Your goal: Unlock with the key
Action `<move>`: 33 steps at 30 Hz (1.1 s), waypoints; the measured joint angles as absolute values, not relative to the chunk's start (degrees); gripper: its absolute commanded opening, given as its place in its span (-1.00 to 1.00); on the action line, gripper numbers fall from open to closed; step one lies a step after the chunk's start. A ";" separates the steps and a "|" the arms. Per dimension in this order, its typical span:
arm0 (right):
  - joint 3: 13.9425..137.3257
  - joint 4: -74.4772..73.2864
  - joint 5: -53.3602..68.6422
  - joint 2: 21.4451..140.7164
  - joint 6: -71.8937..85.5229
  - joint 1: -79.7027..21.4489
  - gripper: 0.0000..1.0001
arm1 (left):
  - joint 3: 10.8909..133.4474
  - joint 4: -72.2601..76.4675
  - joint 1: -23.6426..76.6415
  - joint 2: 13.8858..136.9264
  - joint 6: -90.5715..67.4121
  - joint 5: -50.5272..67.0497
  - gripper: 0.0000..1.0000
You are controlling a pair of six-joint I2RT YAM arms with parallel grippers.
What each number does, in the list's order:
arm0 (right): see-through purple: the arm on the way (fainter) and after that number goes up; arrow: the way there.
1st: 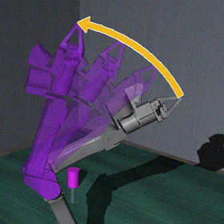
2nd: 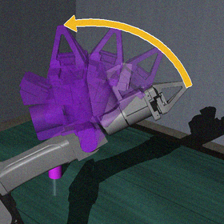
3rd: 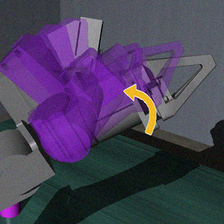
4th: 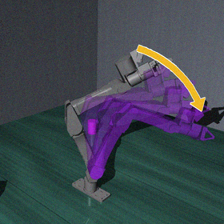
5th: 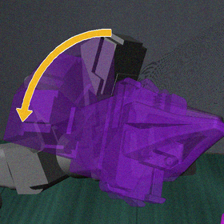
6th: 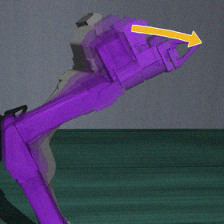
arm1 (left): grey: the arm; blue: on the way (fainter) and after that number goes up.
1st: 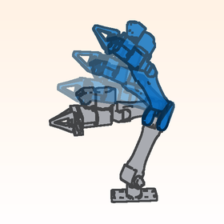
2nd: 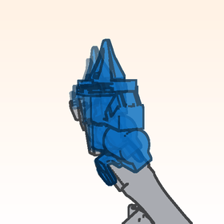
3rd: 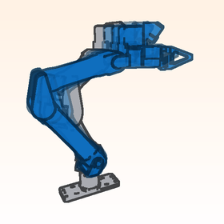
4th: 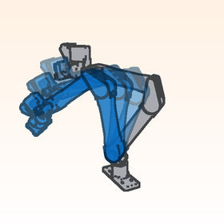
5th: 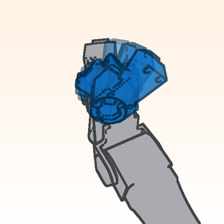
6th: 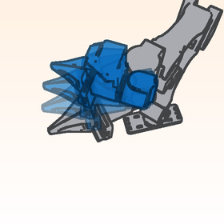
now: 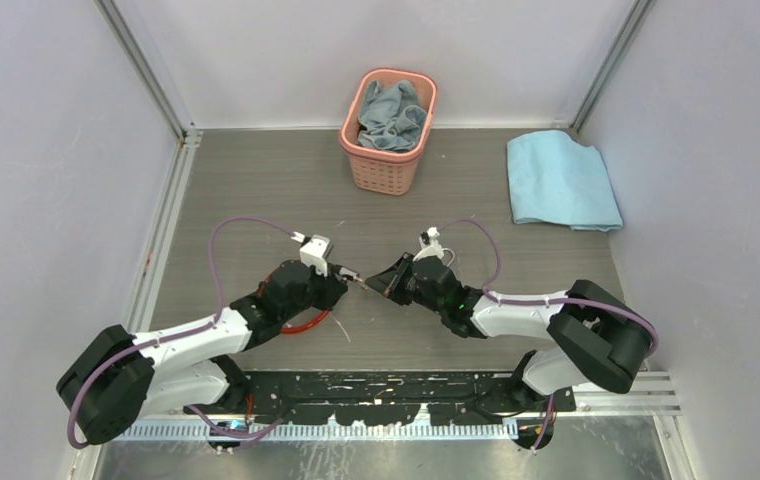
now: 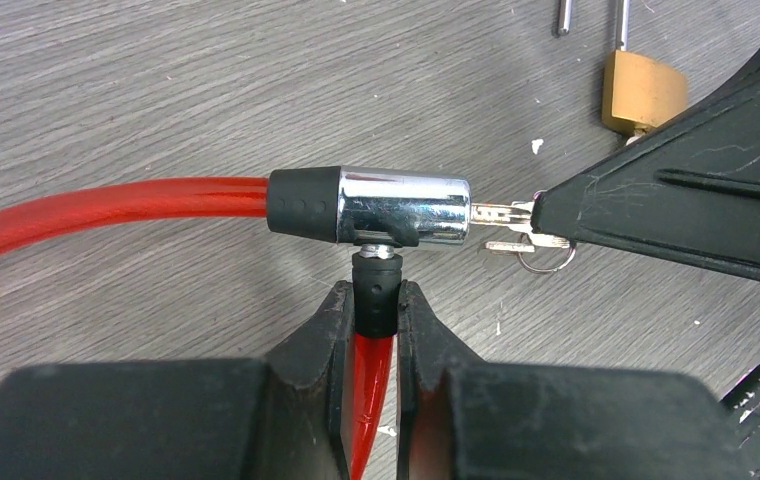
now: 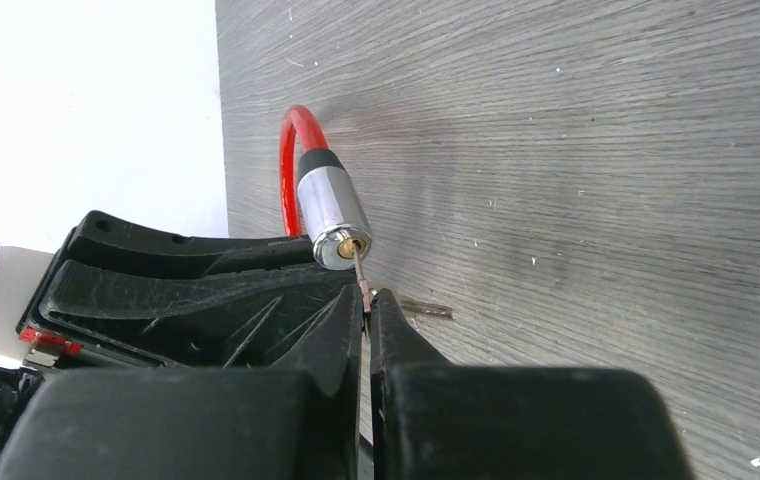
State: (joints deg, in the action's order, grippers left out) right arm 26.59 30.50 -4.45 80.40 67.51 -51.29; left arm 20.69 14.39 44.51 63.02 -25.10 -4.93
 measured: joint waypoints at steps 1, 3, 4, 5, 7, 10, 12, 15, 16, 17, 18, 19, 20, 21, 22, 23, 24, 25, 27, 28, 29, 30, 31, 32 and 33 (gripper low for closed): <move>26.59 30.50 -4.45 80.40 67.55 -51.29 -0.98 | 20.69 14.39 44.51 63.00 -25.10 -4.91 -1.00; 26.59 30.50 -4.47 80.40 67.64 -51.29 -0.98 | 20.64 14.41 44.51 63.00 -25.10 -4.91 -1.00; 26.57 30.50 -4.47 80.40 67.66 -51.29 -0.98 | 20.64 14.44 44.51 63.00 -25.10 -4.91 -1.00; 26.59 30.50 -4.49 80.40 67.66 -51.29 -0.98 | 20.62 14.48 44.51 62.98 -25.10 -4.91 -1.00; 26.57 30.50 -4.47 80.40 67.66 -51.29 -0.98 | 20.49 14.70 44.51 62.96 -25.10 -4.89 -1.00; 26.59 30.79 -4.45 80.68 67.68 -51.29 -0.98 | 20.16 15.14 44.51 62.81 -25.10 -4.86 -1.00; 26.59 31.27 -4.45 81.08 67.79 -51.29 -0.98 | 20.10 15.25 44.51 62.76 -25.10 -4.86 -1.00; 26.59 31.59 -4.47 81.25 67.90 -51.29 -0.98 | 20.08 15.31 44.51 62.76 -25.10 -4.89 -1.00; 26.57 31.62 -4.54 81.28 67.94 -51.29 -0.98 | 20.05 15.44 44.51 62.76 -25.10 -4.89 -1.00; 26.57 31.62 -4.64 81.25 67.94 -51.29 -0.98 | 19.99 15.59 44.51 62.76 -25.12 -4.91 -1.00; 26.57 31.62 -4.73 81.25 68.01 -51.29 -0.98 | 19.97 15.64 44.51 62.74 -25.12 -4.91 -1.00; 26.57 31.59 -4.86 81.25 68.05 -51.29 -0.98 | 19.92 15.70 44.51 62.74 -25.12 -4.89 -1.00; 26.57 31.59 -4.91 81.28 68.10 -51.29 -0.98 | 19.88 15.73 44.51 62.72 -25.12 -4.89 -1.00; 26.57 31.62 -4.93 81.25 68.10 -51.29 -0.98 | 19.79 15.86 44.51 62.67 -25.12 -4.86 -1.00; 26.57 31.68 -4.91 81.25 68.10 -51.29 -0.98 | 19.68 16.08 44.51 62.61 -25.12 -4.82 -1.00; 26.57 31.77 -4.89 81.28 68.10 -51.29 -0.98 | 19.40 16.47 44.51 62.46 -25.12 -4.69 -1.00; 26.57 31.97 -4.82 81.28 68.10 -51.29 -0.98 | 19.22 16.71 44.51 62.30 -25.10 -4.62 -1.00; 26.57 32.23 -4.78 81.36 68.10 -51.29 -0.98 | 19.00 17.06 44.51 62.17 -25.10 -4.51 -1.00; 26.57 32.77 -4.58 81.52 68.10 -51.29 -0.98 | 18.85 17.26 44.49 62.00 -25.10 -4.51 -1.00; 26.57 32.99 -4.45 81.62 68.10 -51.29 -0.98 | 18.83 17.34 44.49 61.98 -25.10 -4.54 -1.00; 26.57 33.21 -4.32 81.78 68.10 -51.29 -0.98 | 18.83 17.37 44.45 61.95 -25.10 -4.54 -1.00; 26.55 33.39 -4.21 81.87 68.10 -51.29 -0.98 | 18.83 17.37 44.45 61.95 -25.10 -4.54 -1.00; 26.55 33.47 -4.19 81.91 68.10 -51.29 -0.98 | 18.83 17.37 44.45 61.95 -25.10 -4.54 -1.00; 26.50 33.61 -4.08 81.91 68.10 -51.29 -0.98 | 18.83 17.37 44.45 61.95 -25.10 -4.51 -1.00; 26.44 33.80 -3.97 81.91 68.10 -51.29 -0.98 | 18.81 17.37 44.45 61.93 -25.10 -4.51 -1.00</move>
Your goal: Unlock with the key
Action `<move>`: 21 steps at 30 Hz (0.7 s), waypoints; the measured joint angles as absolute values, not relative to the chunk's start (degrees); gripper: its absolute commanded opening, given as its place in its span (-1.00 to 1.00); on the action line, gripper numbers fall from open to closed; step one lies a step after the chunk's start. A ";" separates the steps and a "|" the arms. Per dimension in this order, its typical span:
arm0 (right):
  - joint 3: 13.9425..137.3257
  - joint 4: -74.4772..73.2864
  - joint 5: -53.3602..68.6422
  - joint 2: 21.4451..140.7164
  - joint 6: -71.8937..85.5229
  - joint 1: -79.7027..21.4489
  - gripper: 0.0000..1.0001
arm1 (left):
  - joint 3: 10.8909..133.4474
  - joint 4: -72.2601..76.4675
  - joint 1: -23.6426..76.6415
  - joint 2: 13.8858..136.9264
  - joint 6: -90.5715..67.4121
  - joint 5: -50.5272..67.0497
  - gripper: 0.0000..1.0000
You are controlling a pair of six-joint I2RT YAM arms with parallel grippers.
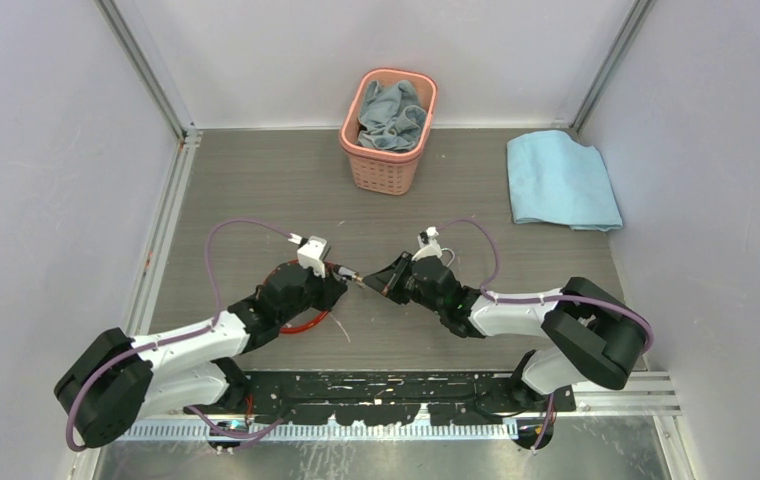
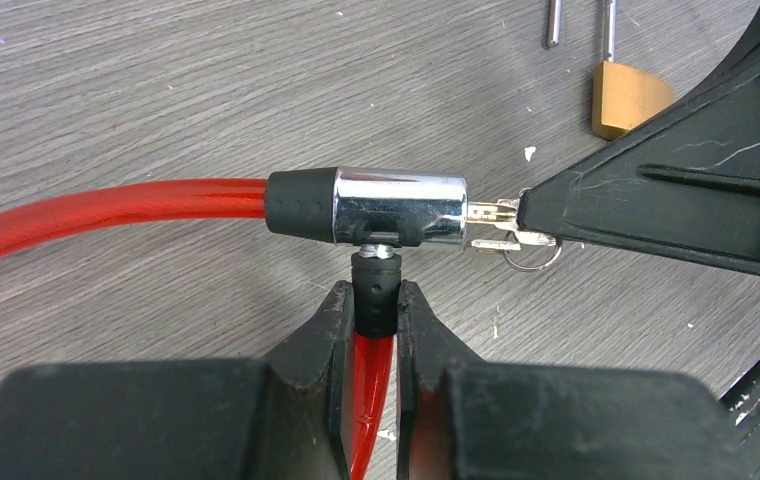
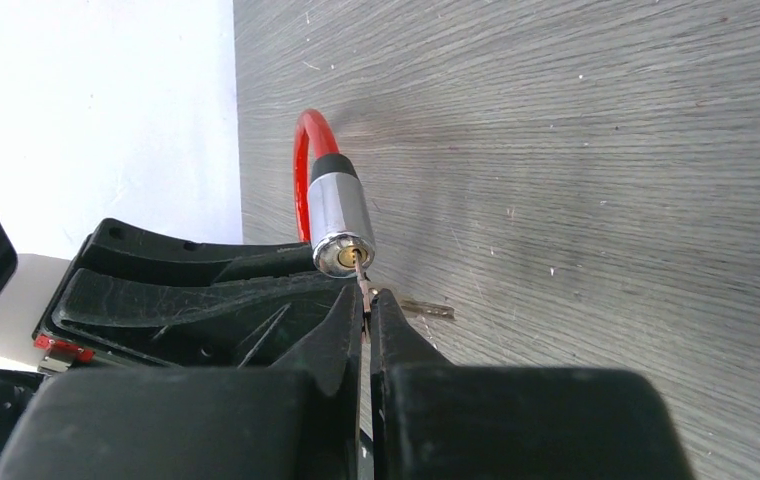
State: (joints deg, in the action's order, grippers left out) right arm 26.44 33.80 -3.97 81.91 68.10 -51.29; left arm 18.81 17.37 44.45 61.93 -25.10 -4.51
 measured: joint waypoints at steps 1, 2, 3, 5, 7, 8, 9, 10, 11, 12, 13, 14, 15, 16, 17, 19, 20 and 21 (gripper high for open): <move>26.44 33.89 -3.90 81.91 68.07 -51.29 -0.98 | 18.79 17.37 44.45 61.89 -25.08 -4.51 -1.00; 26.44 34.00 -3.81 81.91 68.10 -51.29 -0.98 | 18.70 17.43 44.45 61.78 -25.08 -4.49 -1.00; 26.41 34.09 -3.75 81.91 68.07 -51.29 -0.98 | 18.55 17.52 44.42 61.63 -25.10 -4.47 -1.00; 26.41 34.28 -3.53 81.91 68.07 -51.29 -0.98 | 18.31 17.80 44.45 61.28 -25.06 -4.08 -1.00; 26.41 34.63 -3.29 81.93 68.05 -51.29 -0.98 | 18.04 18.20 44.45 60.86 -25.06 -3.60 -1.00; 26.41 34.81 -3.16 82.00 68.03 -51.29 -0.98 | 17.91 18.41 44.45 60.69 -25.02 -3.38 -1.00; 26.41 34.96 -3.07 82.04 68.03 -51.29 -0.98 | 17.74 18.61 44.45 60.51 -24.99 -3.27 -1.00; 26.41 35.14 -2.87 82.11 67.92 -51.27 -0.98 | 17.58 18.72 44.38 60.34 -24.97 -3.18 -1.00; 26.41 35.27 -2.76 82.13 67.85 -51.27 -0.98 | 17.41 18.85 44.36 60.12 -24.93 -3.11 -1.00; 26.41 35.35 -2.66 82.13 67.79 -51.27 -0.98 | 17.28 18.92 44.34 59.90 -24.88 -3.01 -1.00; 26.41 35.55 -2.44 82.13 67.68 -51.27 -0.98 | 17.12 19.09 44.29 59.61 -24.86 -2.72 -1.00; 26.41 35.73 -2.31 82.13 67.59 -51.27 -0.98 | 17.02 19.18 44.29 59.31 -24.80 -2.28 -1.00; 26.41 35.83 -2.20 82.13 67.53 -51.27 -0.98 | 16.91 19.33 44.29 58.98 -24.80 -1.76 -1.00; 26.41 35.94 -2.07 82.13 67.42 -51.27 -0.98 | 16.75 19.55 44.27 58.63 -24.64 -1.48 -1.00; 26.41 35.99 -2.00 82.13 67.31 -51.27 -0.98 | 16.64 19.57 44.23 58.43 -24.60 -1.34 -1.00; 26.41 35.99 -1.80 82.11 66.98 -51.27 -0.98 | 16.47 19.57 44.16 58.13 -24.40 -0.99 -1.00; 26.41 35.97 -1.69 82.08 66.65 -51.27 -0.98 | 16.45 19.57 44.12 58.11 -24.25 -0.82 -1.00; 26.41 35.90 -1.61 82.00 66.37 -51.27 -0.98 | 16.43 19.57 44.12 58.08 -24.01 -0.64 -1.00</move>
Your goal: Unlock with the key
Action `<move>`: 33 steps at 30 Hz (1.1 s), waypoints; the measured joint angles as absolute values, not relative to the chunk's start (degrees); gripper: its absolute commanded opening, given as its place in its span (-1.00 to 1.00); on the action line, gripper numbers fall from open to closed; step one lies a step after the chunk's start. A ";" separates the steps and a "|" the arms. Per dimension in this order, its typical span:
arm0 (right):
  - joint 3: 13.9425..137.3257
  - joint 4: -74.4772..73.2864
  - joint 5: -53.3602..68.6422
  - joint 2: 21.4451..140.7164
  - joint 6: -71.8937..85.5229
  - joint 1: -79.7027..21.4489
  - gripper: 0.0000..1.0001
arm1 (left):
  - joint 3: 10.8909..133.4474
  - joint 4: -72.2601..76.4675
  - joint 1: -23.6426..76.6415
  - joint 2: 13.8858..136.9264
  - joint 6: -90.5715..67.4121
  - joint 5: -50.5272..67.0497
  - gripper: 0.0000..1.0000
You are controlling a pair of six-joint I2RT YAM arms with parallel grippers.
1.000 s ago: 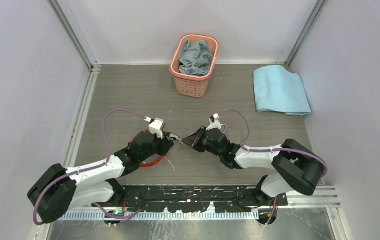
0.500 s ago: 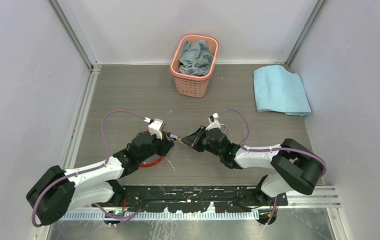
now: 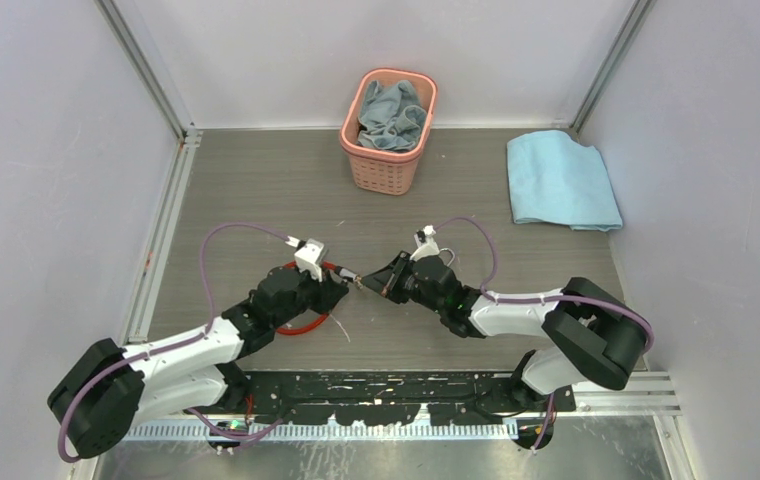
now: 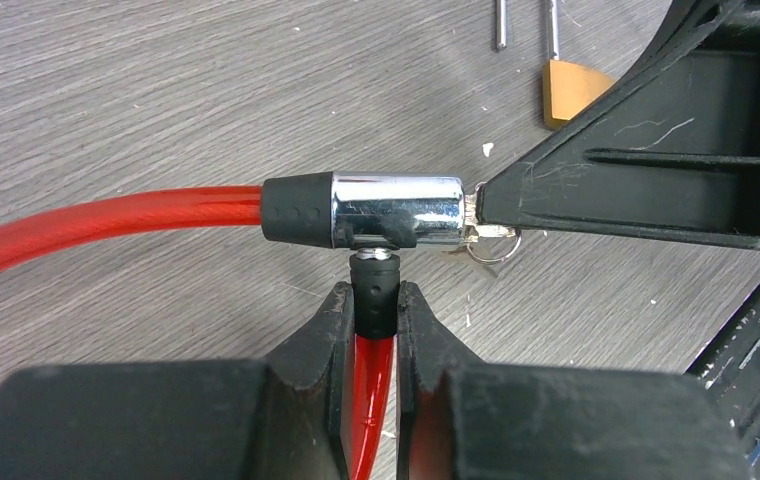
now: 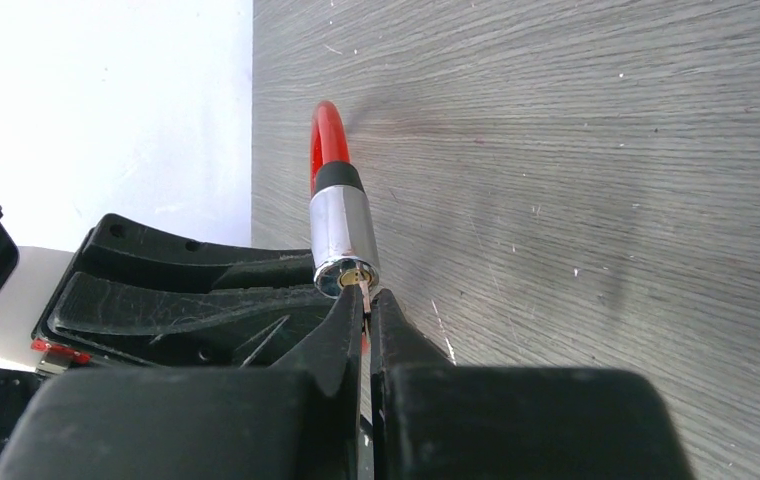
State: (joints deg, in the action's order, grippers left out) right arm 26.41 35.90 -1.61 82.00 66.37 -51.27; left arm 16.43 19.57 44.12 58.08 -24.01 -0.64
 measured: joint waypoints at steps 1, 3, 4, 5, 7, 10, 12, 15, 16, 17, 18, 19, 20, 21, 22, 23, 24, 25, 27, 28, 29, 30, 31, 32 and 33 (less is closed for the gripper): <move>26.41 35.73 -1.45 81.84 66.13 -51.27 -0.98 | 16.38 19.59 44.10 58.02 -23.83 -0.43 -1.00; 26.39 35.14 -1.06 81.32 65.67 -51.27 -0.98 | 16.25 19.68 44.07 57.82 -23.64 0.16 -1.00; 26.39 34.81 -0.89 81.03 65.34 -51.27 -0.97 | 16.16 19.73 44.07 57.71 -23.55 0.49 -1.00; 26.39 34.48 -0.73 80.77 64.99 -51.27 -0.98 | 16.12 19.77 44.05 57.65 -23.53 0.75 -1.00; 26.37 33.93 -0.43 80.23 64.42 -51.27 -0.98 | 15.99 19.88 43.97 57.45 -23.46 1.43 -1.00; 26.35 32.75 0.19 79.11 63.09 -51.24 -0.98 | 15.88 19.92 43.77 57.10 -23.27 2.74 -1.00; 26.35 31.92 0.56 78.56 62.41 -51.20 -0.98 | 15.88 19.92 43.72 57.08 -23.11 3.70 -1.00; 26.35 30.37 1.21 77.58 60.93 -51.16 -0.98 | 15.81 19.90 43.68 57.10 -22.92 5.06 -1.00; 26.37 29.93 1.39 77.34 60.47 -51.16 -0.98 | 15.81 19.90 43.62 57.10 -22.83 5.50 -1.00; 26.37 29.52 1.56 77.10 60.05 -51.16 -0.98 | 15.81 19.90 43.57 57.10 -22.65 5.96 -1.00; 26.50 28.82 1.72 76.84 59.70 -51.16 -0.98 | 15.81 19.88 43.46 57.14 -22.46 6.59 -1.00; 26.63 28.23 1.87 76.69 59.29 -51.16 -0.98 | 15.81 19.88 43.42 57.19 -22.33 6.98 -1.00; 26.79 27.70 2.02 76.55 58.92 -51.16 -0.98 | 15.81 19.90 43.35 57.43 -22.20 7.64 -1.00; 26.92 27.09 2.15 76.47 58.52 -51.13 -0.98 | 15.81 19.90 43.31 57.52 -22.17 7.75 -1.00; 27.11 26.48 2.28 76.47 58.26 -51.16 -0.98 | 15.81 19.90 43.29 57.78 -22.09 8.16 -1.00; 27.33 25.78 2.46 76.47 57.95 -51.16 -0.98 | 15.81 19.90 43.20 58.04 -22.06 8.58 -1.00; 27.66 24.84 2.66 76.47 57.47 -51.16 -0.98 | 15.81 19.90 43.11 58.35 -22.04 9.08 -1.00; 27.90 24.25 2.72 76.47 57.14 -51.16 -0.98 | 15.81 19.90 43.09 58.63 -22.04 9.39 -1.00; 28.58 22.52 3.07 76.47 56.36 -51.16 -0.98 | 15.81 19.90 43.00 59.05 -22.04 10.02 -1.00; 28.91 21.74 3.20 76.47 55.86 -51.16 -0.98 | 15.81 19.86 42.98 59.16 -22.04 10.31 -1.00; 29.23 21.02 3.33 76.44 55.48 -51.16 -0.98 | 15.81 19.84 42.98 59.22 -22.04 10.39 -1.00; 29.63 20.25 3.46 76.38 55.00 -51.16 -0.98 | 15.81 19.86 42.98 59.29 -22.04 10.52 -1.00; 29.91 19.59 3.55 76.25 54.48 -51.16 -0.95 | 15.81 19.86 42.98 59.29 -22.04 10.59 -1.00; 30.09 19.03 3.64 76.07 54.08 -51.16 -0.90 | 15.81 19.88 42.98 59.29 -22.04 10.70 -1.00; 30.37 18.22 3.70 75.79 53.69 -51.16 -0.84 | 15.81 19.88 42.98 59.29 -22.06 10.83 -1.00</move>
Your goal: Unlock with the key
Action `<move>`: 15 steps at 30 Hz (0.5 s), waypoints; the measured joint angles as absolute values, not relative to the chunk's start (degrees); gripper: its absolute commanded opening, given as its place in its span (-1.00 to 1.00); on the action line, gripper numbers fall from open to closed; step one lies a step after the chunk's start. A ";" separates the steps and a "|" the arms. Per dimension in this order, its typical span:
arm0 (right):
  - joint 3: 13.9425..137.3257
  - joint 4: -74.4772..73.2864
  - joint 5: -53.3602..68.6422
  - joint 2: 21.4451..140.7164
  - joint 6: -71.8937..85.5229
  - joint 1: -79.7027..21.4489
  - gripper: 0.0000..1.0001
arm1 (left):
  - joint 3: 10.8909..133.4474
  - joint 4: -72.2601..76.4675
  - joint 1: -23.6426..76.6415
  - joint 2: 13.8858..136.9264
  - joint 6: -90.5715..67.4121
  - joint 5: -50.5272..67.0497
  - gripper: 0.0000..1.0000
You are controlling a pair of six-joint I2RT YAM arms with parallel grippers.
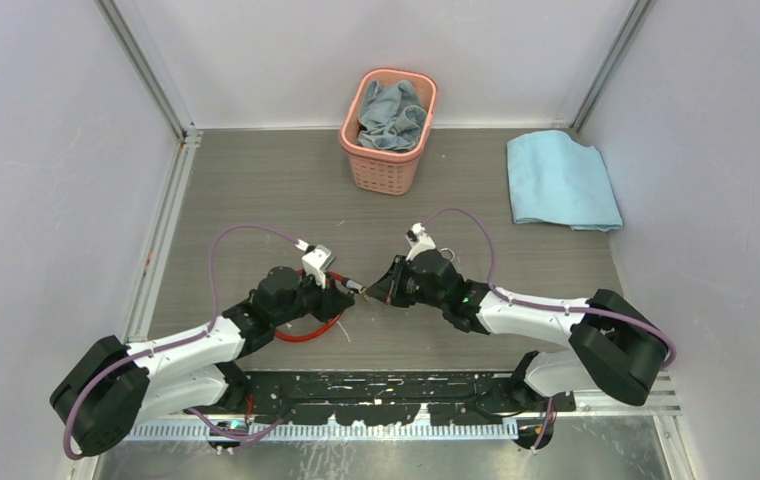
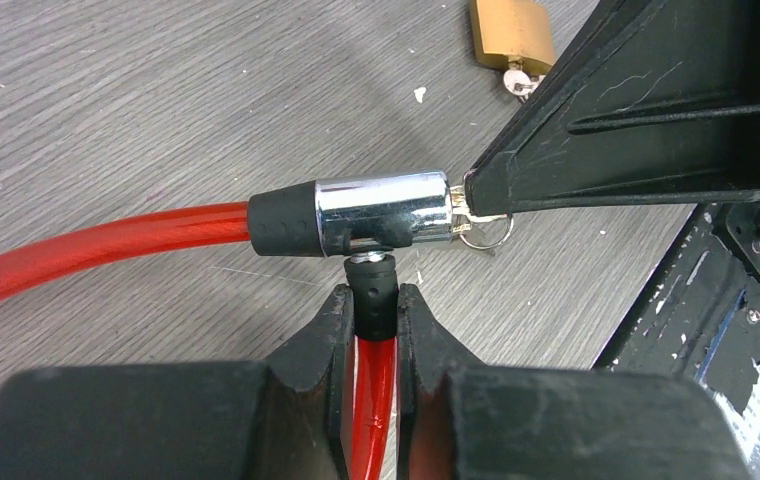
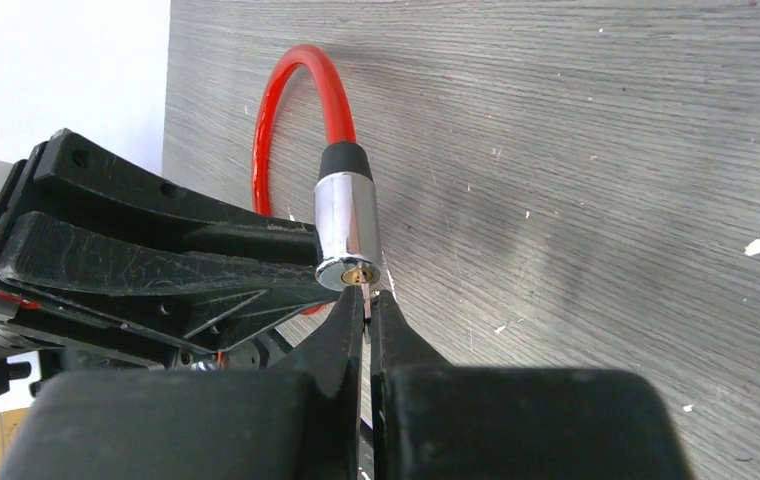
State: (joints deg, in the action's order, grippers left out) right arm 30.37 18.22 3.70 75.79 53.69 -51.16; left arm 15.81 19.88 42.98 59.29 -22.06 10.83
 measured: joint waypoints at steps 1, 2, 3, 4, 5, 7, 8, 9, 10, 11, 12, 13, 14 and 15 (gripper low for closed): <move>30.57 17.56 3.75 75.53 53.34 -51.16 -0.79 | 15.81 19.92 43.00 59.29 -22.09 10.98 -1.00; 30.68 17.19 3.79 75.29 52.99 -51.16 -0.74 | 15.81 20.01 43.00 59.29 -22.11 11.09 -1.00; 30.76 16.73 3.86 75.05 52.64 -51.16 -0.71 | 15.81 20.12 43.00 59.29 -22.13 11.16 -1.00; 30.81 16.27 3.99 74.78 52.47 -51.16 -0.68 | 15.81 20.18 43.03 59.27 -22.15 11.22 -1.00; 30.85 15.81 4.12 74.56 52.29 -51.16 -0.64 | 15.81 20.29 43.11 59.22 -22.17 11.27 -1.00; 30.89 14.96 4.54 74.08 51.94 -51.16 -0.61 | 15.81 20.56 43.29 58.94 -22.17 11.64 -1.00; 30.92 14.61 4.71 73.80 51.72 -51.16 -0.60 | 15.81 20.75 43.48 58.67 -22.22 11.86 -1.00; 30.96 14.41 4.86 73.52 51.53 -51.16 -0.58 | 15.81 20.97 43.66 58.43 -22.22 12.03 -1.00; 30.98 14.28 5.06 73.10 51.33 -51.16 -0.54 | 15.81 21.06 43.77 58.19 -22.24 12.05 -1.00; 30.98 14.22 5.17 72.73 51.24 -51.16 -0.49 | 15.81 21.21 43.77 58.06 -22.26 12.08 -1.00; 30.98 14.20 5.23 72.51 51.16 -51.16 -0.47 | 15.81 21.34 43.79 57.98 -22.28 12.14 -1.00; 30.98 14.17 5.30 72.25 51.09 -51.16 -0.47 | 15.81 21.52 43.81 57.93 -22.31 12.23 -1.00; 31.00 14.09 5.39 72.07 51.03 -51.16 -0.46 | 15.81 21.63 43.81 57.93 -22.31 12.25 -1.00; 31.00 14.02 5.50 71.99 51.03 -51.16 -0.45 | 15.81 21.67 43.83 57.91 -22.33 12.29 -1.00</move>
State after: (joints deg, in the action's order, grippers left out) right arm 31.00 14.02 5.50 71.99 51.03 -51.16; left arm 15.81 21.67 43.83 57.91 -22.33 12.29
